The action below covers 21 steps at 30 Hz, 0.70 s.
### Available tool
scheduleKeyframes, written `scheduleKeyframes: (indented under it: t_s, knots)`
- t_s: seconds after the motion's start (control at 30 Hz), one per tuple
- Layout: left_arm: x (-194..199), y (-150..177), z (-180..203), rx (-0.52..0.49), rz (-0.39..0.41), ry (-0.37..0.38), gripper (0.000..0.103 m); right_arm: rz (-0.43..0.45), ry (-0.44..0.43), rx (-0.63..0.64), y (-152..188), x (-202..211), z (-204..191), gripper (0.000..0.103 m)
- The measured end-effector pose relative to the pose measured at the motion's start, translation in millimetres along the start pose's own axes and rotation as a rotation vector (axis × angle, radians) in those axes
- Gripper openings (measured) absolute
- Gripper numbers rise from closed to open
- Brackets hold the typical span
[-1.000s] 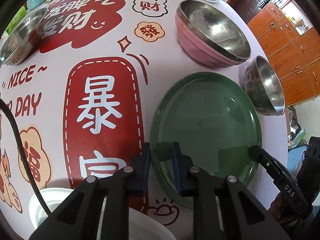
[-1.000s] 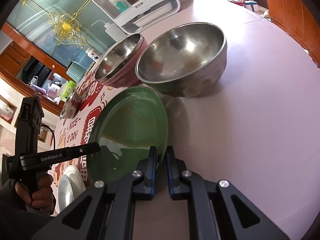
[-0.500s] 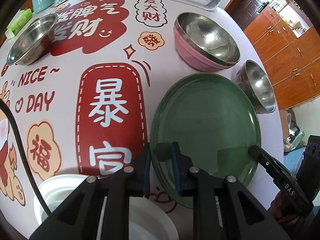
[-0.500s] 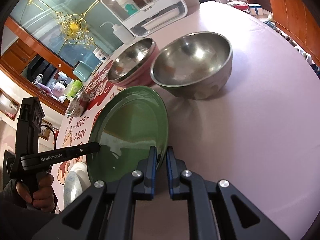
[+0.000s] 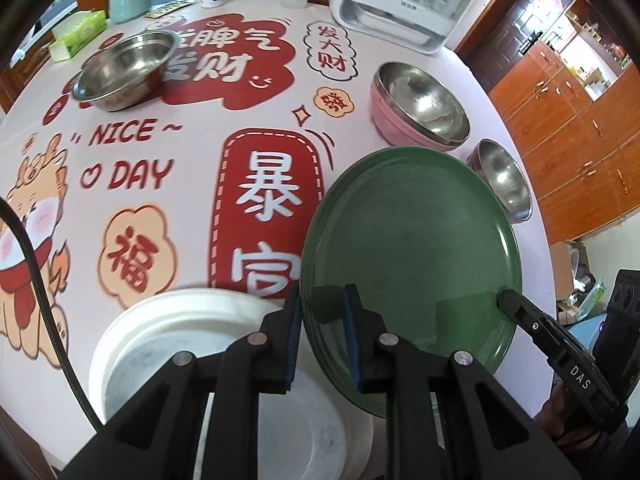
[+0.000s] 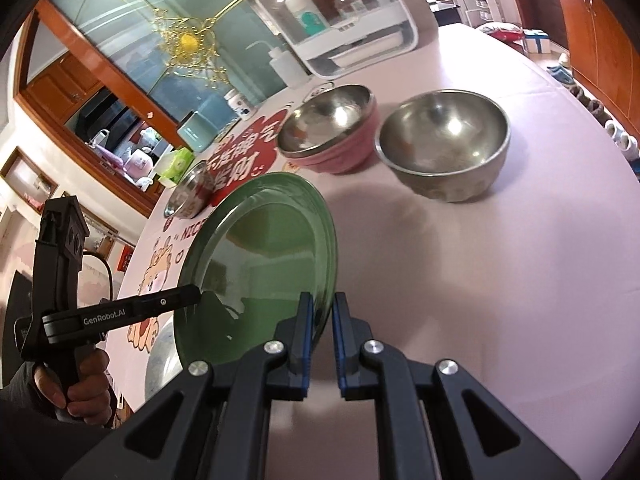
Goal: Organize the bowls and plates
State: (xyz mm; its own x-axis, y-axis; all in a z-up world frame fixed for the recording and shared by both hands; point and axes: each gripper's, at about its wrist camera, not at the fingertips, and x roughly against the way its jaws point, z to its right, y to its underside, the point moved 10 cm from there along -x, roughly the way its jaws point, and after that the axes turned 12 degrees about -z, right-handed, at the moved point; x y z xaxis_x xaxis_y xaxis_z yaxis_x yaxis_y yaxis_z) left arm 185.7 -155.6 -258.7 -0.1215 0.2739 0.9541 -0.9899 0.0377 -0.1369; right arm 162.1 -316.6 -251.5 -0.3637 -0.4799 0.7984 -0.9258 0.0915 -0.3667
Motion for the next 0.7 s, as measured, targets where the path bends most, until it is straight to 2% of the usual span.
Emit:
scheduleKeyframes:
  t_s: [0.43, 0.7]
  knots:
    - [40.2, 42.3, -43.6, 0.051, 0.047, -0.006, 0.018, -0.013, -0.015, 0.082, 27.5, 2.1, -59.1, 0.009]
    - [42.9, 67.8, -73.8, 0.101, 0.044, 0.010, 0.018, -0.050, -0.026, 0.128, 45.9, -10.1, -84.6, 0.009]
